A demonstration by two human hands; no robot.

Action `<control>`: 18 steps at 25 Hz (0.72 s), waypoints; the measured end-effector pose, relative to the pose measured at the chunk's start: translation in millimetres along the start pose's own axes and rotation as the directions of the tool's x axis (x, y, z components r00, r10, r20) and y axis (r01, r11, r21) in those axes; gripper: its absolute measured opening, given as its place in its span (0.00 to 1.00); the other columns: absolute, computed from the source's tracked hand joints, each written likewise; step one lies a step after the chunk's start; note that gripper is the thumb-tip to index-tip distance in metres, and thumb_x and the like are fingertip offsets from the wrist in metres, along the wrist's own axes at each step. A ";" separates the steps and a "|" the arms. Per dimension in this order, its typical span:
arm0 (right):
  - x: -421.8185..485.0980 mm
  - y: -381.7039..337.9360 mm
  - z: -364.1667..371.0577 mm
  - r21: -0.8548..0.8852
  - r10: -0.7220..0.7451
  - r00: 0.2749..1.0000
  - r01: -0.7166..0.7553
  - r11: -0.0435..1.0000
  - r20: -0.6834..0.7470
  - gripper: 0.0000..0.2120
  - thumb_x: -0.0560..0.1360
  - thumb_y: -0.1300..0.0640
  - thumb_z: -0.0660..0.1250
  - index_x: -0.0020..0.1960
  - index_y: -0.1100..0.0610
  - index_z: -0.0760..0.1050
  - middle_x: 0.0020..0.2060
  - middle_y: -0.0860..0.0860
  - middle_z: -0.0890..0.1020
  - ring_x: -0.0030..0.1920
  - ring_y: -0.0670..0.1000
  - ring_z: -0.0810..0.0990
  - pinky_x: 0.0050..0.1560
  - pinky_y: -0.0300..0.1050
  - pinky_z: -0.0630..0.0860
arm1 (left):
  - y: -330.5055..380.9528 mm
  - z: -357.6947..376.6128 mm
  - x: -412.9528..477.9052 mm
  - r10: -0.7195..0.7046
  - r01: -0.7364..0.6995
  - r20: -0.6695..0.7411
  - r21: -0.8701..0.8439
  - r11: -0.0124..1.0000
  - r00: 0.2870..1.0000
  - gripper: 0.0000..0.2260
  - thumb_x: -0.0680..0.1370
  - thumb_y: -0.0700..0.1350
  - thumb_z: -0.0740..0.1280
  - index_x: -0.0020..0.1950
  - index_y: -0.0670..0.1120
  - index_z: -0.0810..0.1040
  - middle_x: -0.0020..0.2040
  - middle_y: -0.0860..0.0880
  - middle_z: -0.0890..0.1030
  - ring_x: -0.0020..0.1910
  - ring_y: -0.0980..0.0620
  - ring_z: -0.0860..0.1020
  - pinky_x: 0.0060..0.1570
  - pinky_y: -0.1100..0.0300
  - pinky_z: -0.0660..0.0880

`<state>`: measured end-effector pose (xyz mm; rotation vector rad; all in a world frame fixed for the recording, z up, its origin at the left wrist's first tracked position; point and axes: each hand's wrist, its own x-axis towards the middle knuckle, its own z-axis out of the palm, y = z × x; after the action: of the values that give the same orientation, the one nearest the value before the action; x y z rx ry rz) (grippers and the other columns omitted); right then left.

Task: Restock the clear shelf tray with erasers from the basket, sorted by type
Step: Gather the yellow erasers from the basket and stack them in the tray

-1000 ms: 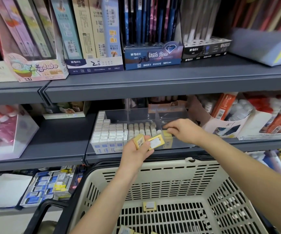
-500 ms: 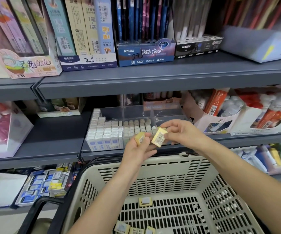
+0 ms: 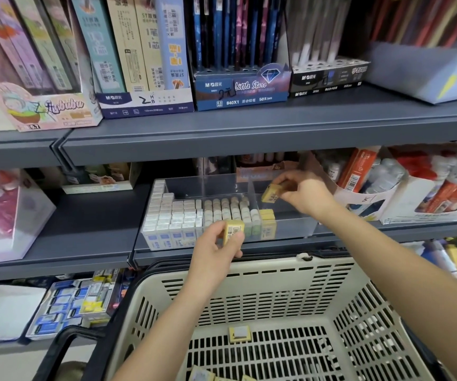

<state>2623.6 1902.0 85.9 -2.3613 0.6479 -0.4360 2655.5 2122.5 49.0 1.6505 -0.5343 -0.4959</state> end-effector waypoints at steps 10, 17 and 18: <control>2.0 8.3 18.6 -0.264 -0.005 0.964 0.078 0.961 0.264 0.11 0.77 0.55 0.62 0.58 0.53 0.78 0.57 0.50 0.80 0.56 0.51 0.77 0.54 0.38 0.70 | -1.6 -1.2 3.6 -0.037 0.036 -0.024 -0.037 0.999 0.999 0.11 0.77 0.35 0.63 0.55 0.50 0.73 0.49 0.52 0.81 0.42 0.60 0.82 0.30 0.69 0.73; -53.0 -18.2 7.7 0.303 -0.188 0.946 0.104 0.947 0.264 0.02 0.72 0.53 0.69 0.45 0.49 0.80 0.38 0.48 0.82 0.37 0.50 0.79 0.45 0.45 0.77 | 4.1 16.0 12.4 0.024 -0.034 0.126 0.077 0.996 0.992 0.12 0.76 0.36 0.65 0.57 0.48 0.76 0.46 0.59 0.79 0.41 0.62 0.79 0.39 0.72 0.75; -59.0 -17.8 6.2 0.336 -0.207 0.926 0.096 0.937 0.314 0.03 0.72 0.56 0.69 0.46 0.49 0.79 0.38 0.50 0.81 0.37 0.50 0.79 0.45 0.45 0.77 | 4.7 18.8 14.3 0.042 -0.057 0.149 0.101 0.993 0.988 0.11 0.76 0.37 0.66 0.57 0.48 0.77 0.45 0.59 0.80 0.44 0.61 0.79 0.44 0.70 0.76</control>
<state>2583.8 1949.4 84.8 -2.1128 0.2090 -0.1648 2655.4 2098.4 50.8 1.7048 -0.7195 -0.5634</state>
